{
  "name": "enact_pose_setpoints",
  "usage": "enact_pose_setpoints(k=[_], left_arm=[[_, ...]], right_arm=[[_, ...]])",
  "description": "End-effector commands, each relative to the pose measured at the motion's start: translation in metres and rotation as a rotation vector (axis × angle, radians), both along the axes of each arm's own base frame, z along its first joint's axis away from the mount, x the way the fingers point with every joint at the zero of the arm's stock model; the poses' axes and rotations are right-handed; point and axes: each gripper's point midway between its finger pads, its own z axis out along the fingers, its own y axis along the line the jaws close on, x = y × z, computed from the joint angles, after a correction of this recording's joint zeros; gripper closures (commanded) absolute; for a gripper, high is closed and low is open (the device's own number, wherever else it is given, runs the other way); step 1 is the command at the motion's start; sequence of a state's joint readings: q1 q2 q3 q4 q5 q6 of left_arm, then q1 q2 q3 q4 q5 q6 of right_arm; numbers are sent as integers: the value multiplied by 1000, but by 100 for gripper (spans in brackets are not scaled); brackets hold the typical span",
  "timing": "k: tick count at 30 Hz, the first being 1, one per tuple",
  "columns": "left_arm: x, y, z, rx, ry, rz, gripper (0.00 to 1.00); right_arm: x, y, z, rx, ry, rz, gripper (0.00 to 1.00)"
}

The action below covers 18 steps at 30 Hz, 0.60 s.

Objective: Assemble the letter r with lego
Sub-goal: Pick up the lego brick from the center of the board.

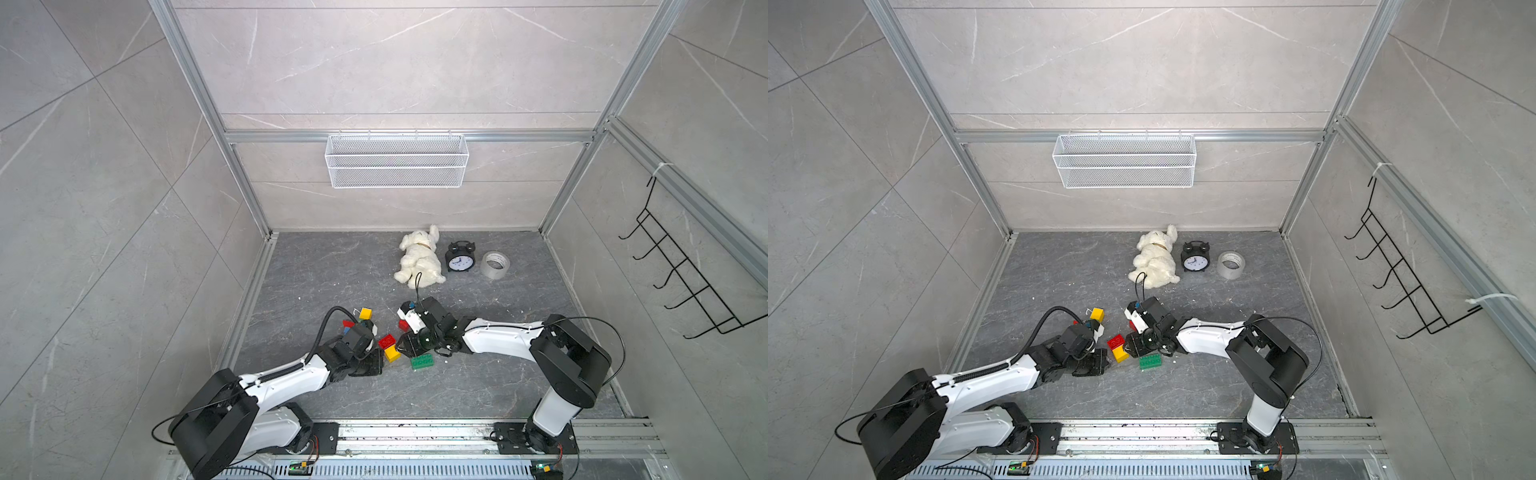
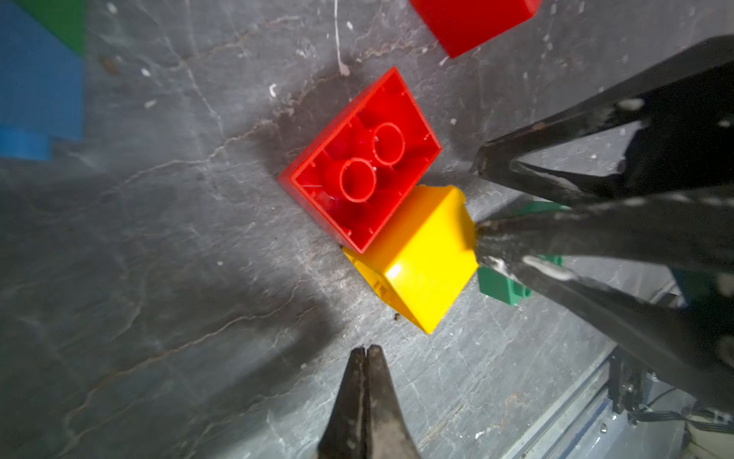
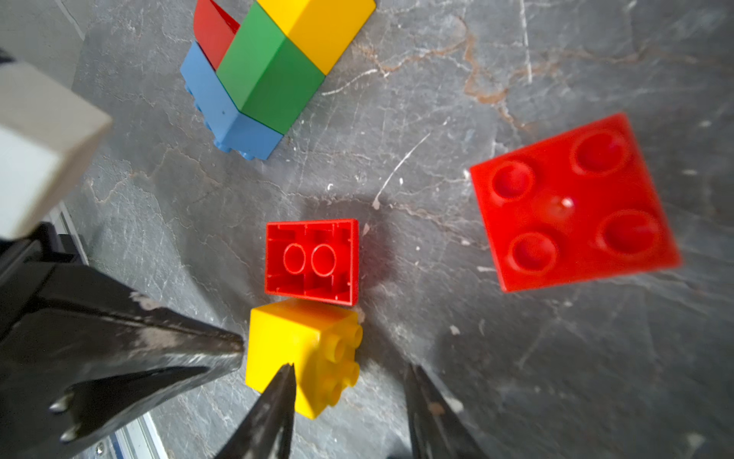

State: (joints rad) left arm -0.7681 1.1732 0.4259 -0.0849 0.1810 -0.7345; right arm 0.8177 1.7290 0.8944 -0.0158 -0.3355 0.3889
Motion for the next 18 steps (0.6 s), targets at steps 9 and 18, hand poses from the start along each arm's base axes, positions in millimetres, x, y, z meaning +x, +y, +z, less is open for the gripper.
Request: enact_pose_setpoints(k=[9, 18], left_arm=[[25, -9, 38, -98, -154, 52, 100], [36, -26, 30, -73, -155, -7, 100]], right_arm=[[6, 0, 2, -22, -18, 0, 53], [7, -2, -1, -33, -17, -8, 52]])
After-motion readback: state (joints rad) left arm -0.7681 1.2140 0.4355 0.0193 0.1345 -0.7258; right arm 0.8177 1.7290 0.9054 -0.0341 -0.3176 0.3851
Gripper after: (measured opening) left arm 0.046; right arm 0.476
